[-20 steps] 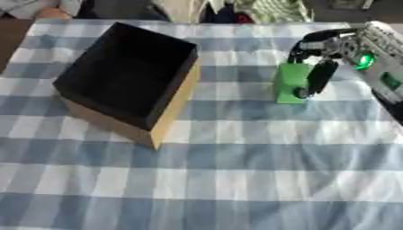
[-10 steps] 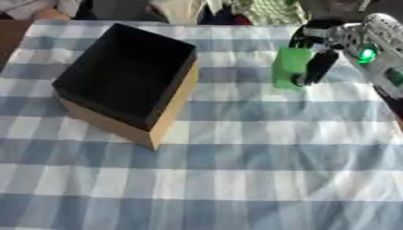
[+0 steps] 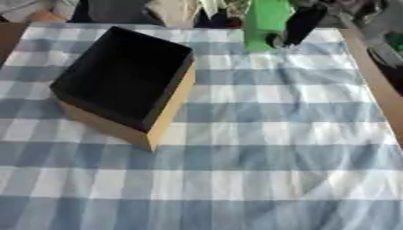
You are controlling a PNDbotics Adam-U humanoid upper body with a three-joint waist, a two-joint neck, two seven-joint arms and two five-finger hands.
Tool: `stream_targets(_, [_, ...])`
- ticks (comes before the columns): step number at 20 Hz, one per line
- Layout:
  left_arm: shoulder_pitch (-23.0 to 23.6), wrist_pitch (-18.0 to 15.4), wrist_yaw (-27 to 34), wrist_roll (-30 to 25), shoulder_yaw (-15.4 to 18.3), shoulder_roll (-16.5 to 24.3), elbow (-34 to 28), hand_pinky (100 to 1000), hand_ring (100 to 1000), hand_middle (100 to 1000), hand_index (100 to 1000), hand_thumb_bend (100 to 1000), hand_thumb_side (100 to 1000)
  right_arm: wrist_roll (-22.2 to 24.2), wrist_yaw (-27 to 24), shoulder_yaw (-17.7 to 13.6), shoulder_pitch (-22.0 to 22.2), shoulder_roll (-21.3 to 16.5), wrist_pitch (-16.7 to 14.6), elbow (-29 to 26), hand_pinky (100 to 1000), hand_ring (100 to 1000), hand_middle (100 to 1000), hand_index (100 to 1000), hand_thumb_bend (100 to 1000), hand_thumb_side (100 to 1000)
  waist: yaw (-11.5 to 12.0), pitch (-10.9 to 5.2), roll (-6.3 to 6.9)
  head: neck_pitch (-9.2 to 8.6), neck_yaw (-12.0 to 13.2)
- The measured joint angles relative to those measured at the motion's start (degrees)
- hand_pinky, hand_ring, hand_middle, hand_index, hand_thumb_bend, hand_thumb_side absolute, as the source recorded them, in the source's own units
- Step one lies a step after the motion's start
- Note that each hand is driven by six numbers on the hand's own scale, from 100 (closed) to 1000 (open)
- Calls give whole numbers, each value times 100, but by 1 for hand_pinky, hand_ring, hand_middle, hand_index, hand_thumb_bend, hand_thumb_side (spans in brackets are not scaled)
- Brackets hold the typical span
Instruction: Pick up objects on the table and place them in the box.
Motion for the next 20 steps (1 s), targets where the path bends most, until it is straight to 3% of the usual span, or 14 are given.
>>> stream_targets(9, [-22,2,13,-9,-18,-1,0,648,718,608,754,186,442,96,299,214,-718,1035,-133,634,840,802,506,584,100,100,116,-17,25,2,-181])
stream_targets(20, [-92,1,53,-35,-56,-55,0,648,718,607,753,186,442,-156,529,244,-960,1988,-228,1485,841,803,512,595,100,100,260,10,11,-1,-347])
